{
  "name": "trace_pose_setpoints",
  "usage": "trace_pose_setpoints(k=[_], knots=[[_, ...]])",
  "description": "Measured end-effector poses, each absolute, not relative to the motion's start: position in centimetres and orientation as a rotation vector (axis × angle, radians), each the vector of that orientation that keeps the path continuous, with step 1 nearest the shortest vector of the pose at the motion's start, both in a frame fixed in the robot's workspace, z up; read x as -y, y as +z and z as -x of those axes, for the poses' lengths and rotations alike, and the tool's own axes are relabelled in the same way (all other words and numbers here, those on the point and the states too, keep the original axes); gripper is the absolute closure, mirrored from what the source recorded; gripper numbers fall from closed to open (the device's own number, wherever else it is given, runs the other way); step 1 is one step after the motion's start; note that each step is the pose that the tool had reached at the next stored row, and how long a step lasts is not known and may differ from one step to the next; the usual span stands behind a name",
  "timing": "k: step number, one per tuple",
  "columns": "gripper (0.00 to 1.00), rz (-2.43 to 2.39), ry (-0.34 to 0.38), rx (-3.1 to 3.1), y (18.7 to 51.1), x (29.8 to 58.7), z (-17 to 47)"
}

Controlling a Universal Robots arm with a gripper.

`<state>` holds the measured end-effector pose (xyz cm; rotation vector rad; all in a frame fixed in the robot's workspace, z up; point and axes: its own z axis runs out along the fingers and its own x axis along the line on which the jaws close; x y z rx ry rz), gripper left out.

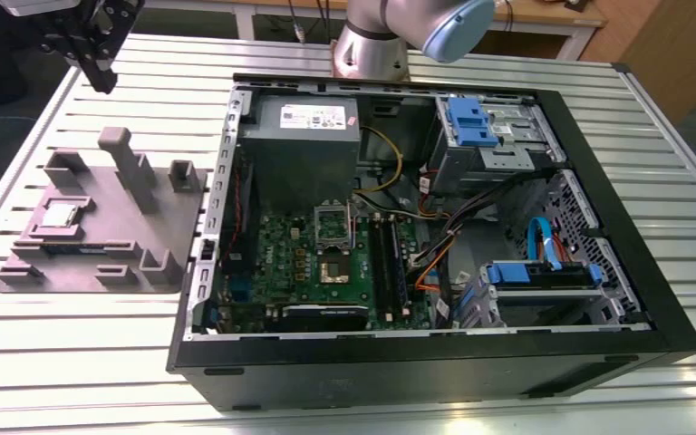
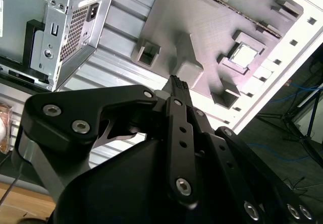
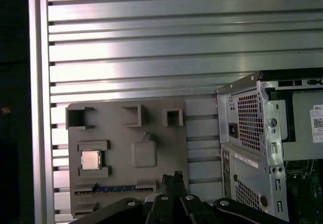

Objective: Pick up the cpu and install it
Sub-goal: 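Reach for the cpu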

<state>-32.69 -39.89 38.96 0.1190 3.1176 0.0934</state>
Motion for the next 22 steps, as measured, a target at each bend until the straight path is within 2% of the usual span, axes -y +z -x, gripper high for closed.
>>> trace_pose_setpoints(k=[22], knots=[[0.9, -0.119, 0.093, -3.118, 38.9, 39.9, 37.8]])
